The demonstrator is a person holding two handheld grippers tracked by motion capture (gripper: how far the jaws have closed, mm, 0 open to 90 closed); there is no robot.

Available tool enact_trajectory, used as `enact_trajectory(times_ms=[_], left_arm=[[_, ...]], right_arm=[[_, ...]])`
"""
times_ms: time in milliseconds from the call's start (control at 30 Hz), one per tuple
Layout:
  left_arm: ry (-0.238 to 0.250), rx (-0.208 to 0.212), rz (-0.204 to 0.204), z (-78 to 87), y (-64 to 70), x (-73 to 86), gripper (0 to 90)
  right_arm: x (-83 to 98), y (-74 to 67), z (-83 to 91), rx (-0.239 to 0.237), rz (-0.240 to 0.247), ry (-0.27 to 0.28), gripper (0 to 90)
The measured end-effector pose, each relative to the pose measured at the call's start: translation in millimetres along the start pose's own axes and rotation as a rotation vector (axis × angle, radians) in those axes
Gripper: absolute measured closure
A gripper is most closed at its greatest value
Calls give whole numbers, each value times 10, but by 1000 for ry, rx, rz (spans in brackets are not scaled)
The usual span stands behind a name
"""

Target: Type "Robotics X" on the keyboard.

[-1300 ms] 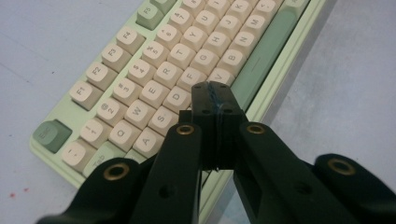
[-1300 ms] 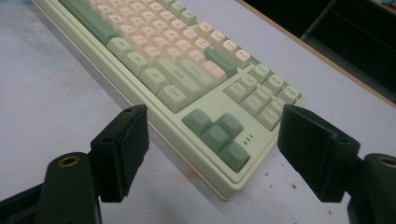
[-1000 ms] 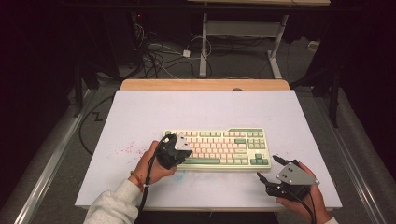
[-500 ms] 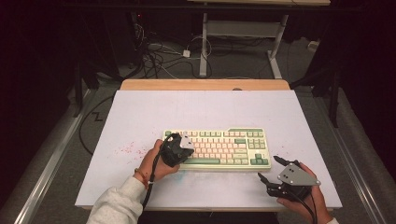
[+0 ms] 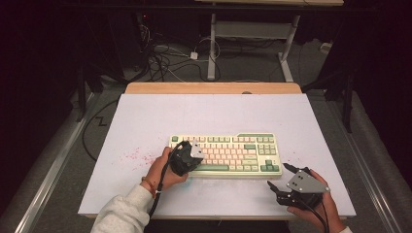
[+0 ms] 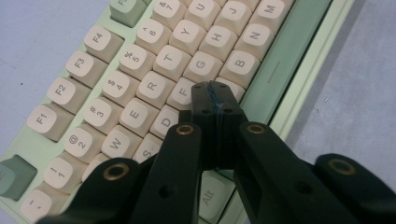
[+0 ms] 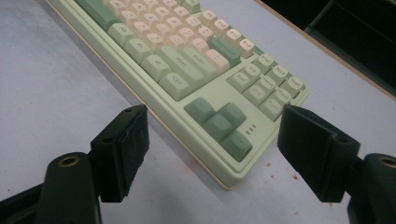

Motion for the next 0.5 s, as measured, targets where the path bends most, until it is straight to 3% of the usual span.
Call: enact_trajectory(times_ms=[500], left_arm=[[101,-47,-3,184,-27,-7,822]], right_arm=[[-4,8,3,-1,-9,5,249]])
Point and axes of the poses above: each handheld gripper's, and its own axes: z roughly backward along the jaws, x roughly out of its underside, y roughly to its right, the point moved 4 cm from there along -z, roughly forward along the jaws, and after that the axes turned 7 degrees about x, right-handed, at the moved point
